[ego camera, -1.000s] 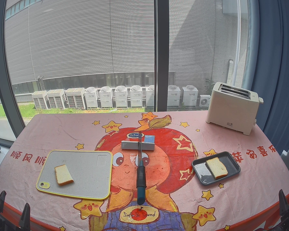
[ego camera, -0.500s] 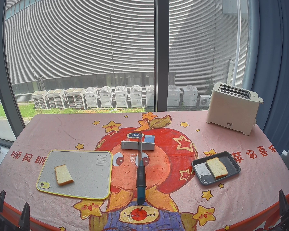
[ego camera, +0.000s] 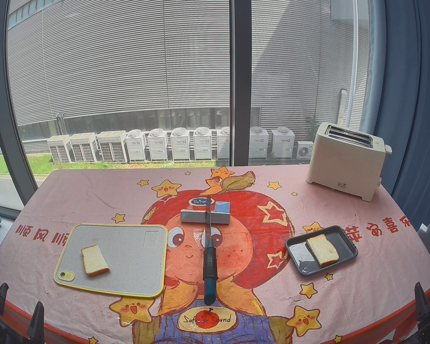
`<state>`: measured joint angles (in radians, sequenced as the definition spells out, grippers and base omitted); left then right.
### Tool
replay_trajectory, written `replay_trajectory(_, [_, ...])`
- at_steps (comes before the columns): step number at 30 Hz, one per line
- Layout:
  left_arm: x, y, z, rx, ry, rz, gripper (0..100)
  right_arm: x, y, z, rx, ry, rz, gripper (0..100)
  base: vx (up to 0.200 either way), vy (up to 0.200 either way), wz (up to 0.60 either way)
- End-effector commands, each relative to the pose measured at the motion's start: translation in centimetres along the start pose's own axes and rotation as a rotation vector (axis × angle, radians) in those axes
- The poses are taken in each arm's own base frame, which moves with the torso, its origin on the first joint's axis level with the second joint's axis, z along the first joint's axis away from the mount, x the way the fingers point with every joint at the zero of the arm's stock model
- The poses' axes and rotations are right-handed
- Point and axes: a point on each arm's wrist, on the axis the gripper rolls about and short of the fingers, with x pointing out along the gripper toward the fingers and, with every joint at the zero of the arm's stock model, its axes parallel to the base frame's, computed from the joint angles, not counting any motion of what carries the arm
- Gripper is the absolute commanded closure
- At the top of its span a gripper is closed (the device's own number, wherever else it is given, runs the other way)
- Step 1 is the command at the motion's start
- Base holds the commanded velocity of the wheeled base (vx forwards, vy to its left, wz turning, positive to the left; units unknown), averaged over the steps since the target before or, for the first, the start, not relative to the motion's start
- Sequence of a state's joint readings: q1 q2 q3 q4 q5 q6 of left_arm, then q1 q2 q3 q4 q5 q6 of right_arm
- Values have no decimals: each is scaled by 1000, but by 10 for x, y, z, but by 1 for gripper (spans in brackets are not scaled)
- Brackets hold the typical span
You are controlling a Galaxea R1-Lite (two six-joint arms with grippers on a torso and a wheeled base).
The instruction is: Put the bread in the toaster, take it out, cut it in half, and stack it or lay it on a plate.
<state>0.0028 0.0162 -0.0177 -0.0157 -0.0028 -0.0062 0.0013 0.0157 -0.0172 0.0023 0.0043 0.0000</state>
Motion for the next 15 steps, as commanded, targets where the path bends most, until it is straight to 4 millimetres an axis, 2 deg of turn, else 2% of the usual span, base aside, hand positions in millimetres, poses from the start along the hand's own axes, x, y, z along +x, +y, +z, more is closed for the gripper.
replay_trajectory(1, [0,0,-5,2,-3,0,0,0,0,-5,0,1,1,0,0,0,0])
replay_trajectory(7, [0,0,-4,5,-9,-6,0,0,0,-5,0,-1,1,0,0,0,0])
replay_trajectory(9, [0,-1,0,4,-52,-23,0,0,0,-5,0,1,1,0,0,0,0])
replay_trajectory(12, [-2,-1,16,9,-211,-24,0,0,0,-5,0,-1,1,0,0,0,0])
replay_trajectory(15, [-2,-1,17,13,-213,-23,0,0,0,-5,0,-1,1,0,0,0,0])
